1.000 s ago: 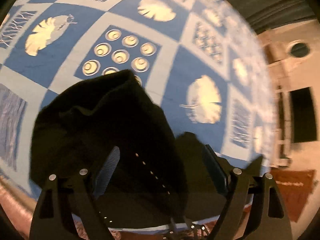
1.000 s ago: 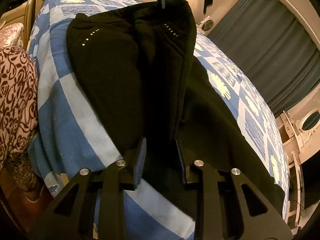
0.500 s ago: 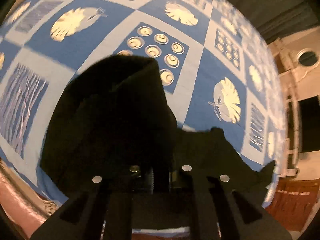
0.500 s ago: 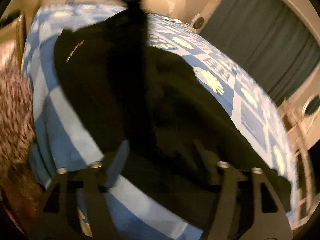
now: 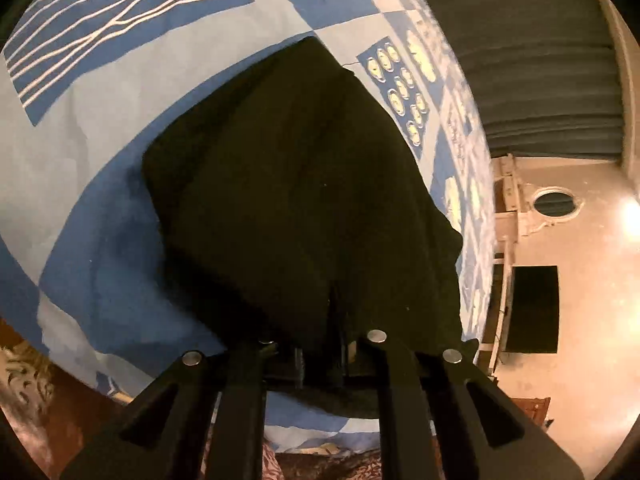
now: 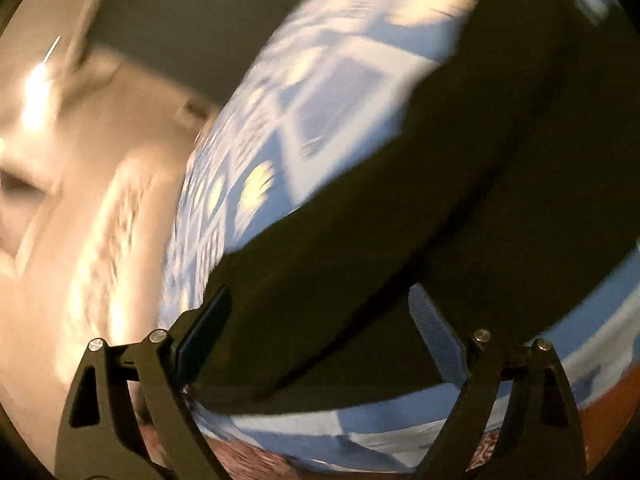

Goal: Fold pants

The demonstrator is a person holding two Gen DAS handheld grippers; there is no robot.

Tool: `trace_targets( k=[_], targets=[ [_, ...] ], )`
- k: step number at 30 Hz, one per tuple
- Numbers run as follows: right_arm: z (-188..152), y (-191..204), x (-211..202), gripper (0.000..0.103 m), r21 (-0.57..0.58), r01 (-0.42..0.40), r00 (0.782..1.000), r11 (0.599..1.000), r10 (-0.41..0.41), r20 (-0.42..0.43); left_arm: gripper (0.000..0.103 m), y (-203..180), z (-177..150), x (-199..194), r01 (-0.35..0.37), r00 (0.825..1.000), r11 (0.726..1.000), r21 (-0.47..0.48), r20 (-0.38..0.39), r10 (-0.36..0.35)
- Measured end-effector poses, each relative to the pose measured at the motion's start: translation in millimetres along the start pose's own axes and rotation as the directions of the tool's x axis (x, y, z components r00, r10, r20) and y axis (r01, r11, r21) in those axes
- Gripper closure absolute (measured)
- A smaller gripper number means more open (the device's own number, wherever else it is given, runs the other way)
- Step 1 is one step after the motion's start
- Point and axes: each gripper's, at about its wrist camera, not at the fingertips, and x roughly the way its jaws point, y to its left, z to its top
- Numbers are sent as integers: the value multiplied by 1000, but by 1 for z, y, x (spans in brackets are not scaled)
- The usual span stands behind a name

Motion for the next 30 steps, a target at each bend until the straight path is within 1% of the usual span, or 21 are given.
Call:
trace_targets(
  k=[2,4,6,7,9,10,11,12,13,14,15,17,19,21,23,26,28,30],
  targets=[
    [6,-9,3,15,40,-3,1000,999,2,22,91,-3,-3,2,11,1000,1000,22,11,-11],
    [11,-12,11,16,75,-31,999,997,30,23,91,-3,-3,2,21,1000,1000,19,8,-21],
    [15,-16,20,21,123,-24,999,992,20,27,90,-2,-3,3,35,999,999,5,6,-35],
    [16,-18,26,26,153,-33,999,988,29,26,89,0,-3,3,42,999,999,-3,3,-42],
    [17,-23,31,35,185,-27,999,982,22,26,89,6,-3,4,55,999,998,-13,1,-55],
    [18,-24,34,43,196,-29,999,980,24,24,89,7,-2,4,59,998,998,-17,0,-59],
    [19,-28,33,54,202,-31,999,979,27,20,89,8,0,5,61,998,998,-19,-1,-61],
    [20,-29,35,61,207,-30,1000,978,28,15,89,8,0,5,63,998,998,-22,-1,-63],
    [21,-31,38,75,213,-37,999,976,35,13,89,8,0,5,62,998,998,-22,-1,-62],
    [21,-34,38,91,219,-49,999,974,48,13,89,6,0,6,58,998,998,-17,0,-58],
    [22,-35,38,95,226,-64,998,972,62,17,89,6,0,6,53,999,999,-10,0,-53],
    [21,-32,28,96,213,-96,995,972,89,42,89,6,1,7,50,999,999,-1,0,-50],
    [20,-19,14,96,160,-112,992,981,103,69,89,4,1,7,49,999,999,10,3,-49],
    [16,-11,-3,96,119,-130,989,984,119,91,89,5,0,3,44,999,999,7,20,-44],
    [8,-12,-15,96,106,-132,988,986,121,99,89,8,-2,-3,44,998,999,1,37,-44],
    [-10,-35,-19,96,154,-113,991,982,102,83,89,19,-2,-15,42,996,999,-18,80,-41],
    [-23,-55,-17,96,199,-98,994,975,87,66,89,27,0,-17,45,995,998,-39,86,-41],
    [-31,-67,-14,97,241,-96,995,966,86,53,89,33,2,-19,55,995,997,-61,88,-50]
  ],
)
